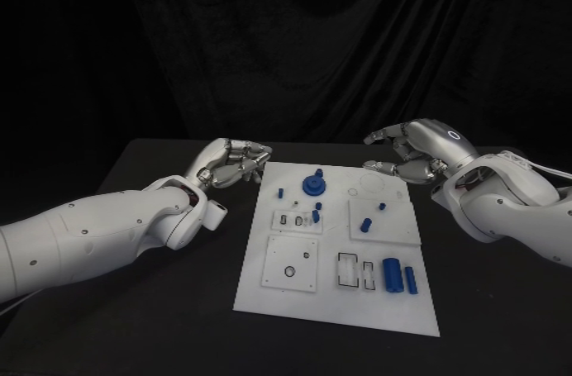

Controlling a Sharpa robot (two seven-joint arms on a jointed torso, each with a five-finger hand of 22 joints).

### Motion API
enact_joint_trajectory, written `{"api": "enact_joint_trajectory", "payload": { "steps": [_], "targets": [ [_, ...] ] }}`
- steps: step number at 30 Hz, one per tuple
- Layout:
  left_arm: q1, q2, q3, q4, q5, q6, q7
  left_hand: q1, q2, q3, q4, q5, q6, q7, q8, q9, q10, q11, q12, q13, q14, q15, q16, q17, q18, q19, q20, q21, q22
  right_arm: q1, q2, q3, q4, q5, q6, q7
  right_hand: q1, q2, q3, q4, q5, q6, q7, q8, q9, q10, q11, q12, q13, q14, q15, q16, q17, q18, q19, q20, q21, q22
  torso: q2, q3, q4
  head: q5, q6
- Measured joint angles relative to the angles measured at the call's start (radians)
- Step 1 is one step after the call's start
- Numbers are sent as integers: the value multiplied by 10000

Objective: Assemble the parts on the task board

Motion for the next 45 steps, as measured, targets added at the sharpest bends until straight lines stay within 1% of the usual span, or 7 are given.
{"api": "enact_joint_trajectory", "payload": {
  "steps": [2, 4, 7, 9, 15, 31, 45],
  "targets": [
    [27, 244, 0, -153, -902, -124, -469, -5, -134, 227, -14, -180, 582, -93, 191, 119, 702, -188, 1831, 1505, 2387, -148, 1351, 3193, 0, 104, -149, 1285, 964, -18, 29, 0, -119, 48, 28, -8, -1, 101, -1, 1, 116, 197, 29, 60, 8, 0, 1, 0, 0, 0, 0, 0, 0, 0, 1, 1, 0, 0, -105, 53, -28, 47, -52],
    [80, 490, 3, -264, -1920, -222, -1020, -337, -165, 251, 13, -653, 1274, -367, 497, 320, 3726, -428, 4706, 4538, 5261, -395, 2177, 5941, -22, 1262, -377, 3263, 3116, -45, 52, 3, -230, 84, 80, -23, 43, 145, 28, -28, 223, 316, 73, 97, 15, -3, 4, 0, 0, 0, 0, 0, 0, 1, 27, 43, 0, 0, -187, 105, -43, 68, -73],
    [155, 748, 9, -303, -3243, -314, -1786, -1575, -49, -95, -94, -1814, 2226, -781, 1018, 803, 5811, -324, 5578, 5617, 6166, -722, 2401, 6580, -1039, 4904, -692, 6910, 8328, -89, 77, 4, -318, 125, 178, -54, 65, 245, 55, -56, 420, 497, 114, 136, 15, 1, 74, 0, 0, -1, 73, 0, 0, 1, -2, 72, 0, -1, -304, 183, -58, 72, -139],
    [217, 890, 8, -259, -4185, -350, -2410, -2189, -4, -307, -66, -2347, 2498, -959, 1255, 1182, 6096, -411, 5578, 5617, 6246, -886, 2403, 6631, -1264, 5877, -870, 7759, 9100, -114, 82, 2, -339, 144, 268, -83, 65, 244, 55, -56, 446, 515, 93, 136, 14, 1, 74, 0, 0, -1, 73, 0, 0, 1, -2, 72, 0, -1, -391, 228, -70, 72, -213],
    [453, 1299, 11, 72, -6175, -239, -4223, -2839, -5, -472, -41, -2540, 2723, -1112, 1633, 1850, 6340, -614, 5594, 5620, 6230, -1011, 2402, 6632, -1419, 6036, -961, 8048, 9227, -155, 81, 1, -401, 184, 530, -178, 100, 290, 55, -56, 571, 697, 136, 204, 30, 1, 73, 0, -1, 0, 73, 0, 0, 1, 18, 91, 0, -2, -592, 308, -102, 73, -444],
    [773, 2171, 11, 119, -7581, 2269, -7636, -3539, -24, -471, -42, -2599, 2805, -1565, 2891, 4558, 6348, -1102, 5595, 5621, 6229, -1510, 2402, 6630, -1576, 6069, -1434, 8214, 9225, -268, 260, 1, -597, 212, 1080, -395, 92, 375, 82, -82, 717, 976, 165, 270, 55, -35, 109, 0, -1, -1, 73, 0, 0, 2, -2, 143, 0, -3, -931, 320, -238, 34, -1287],
    [794, 2732, 8, -152, -7745, 4277, -9531, -3585, -128, -428, -85, -2056, 2325, -1581, 3258, 6235, 6371, -1193, 5596, 5621, 6230, -1580, 2402, 6628, -1573, 6084, -1521, 8213, 9223, -396, 351, 2, -726, 220, 1325, -454, 51, 415, 81, -82, 757, 1030, 159, 303, 62, 1, 144, 0, -1, -1, 72, 0, 0, 2, -2, 142, -1, -3, -903, 382, -333, 102, -1568]
  ]
}}
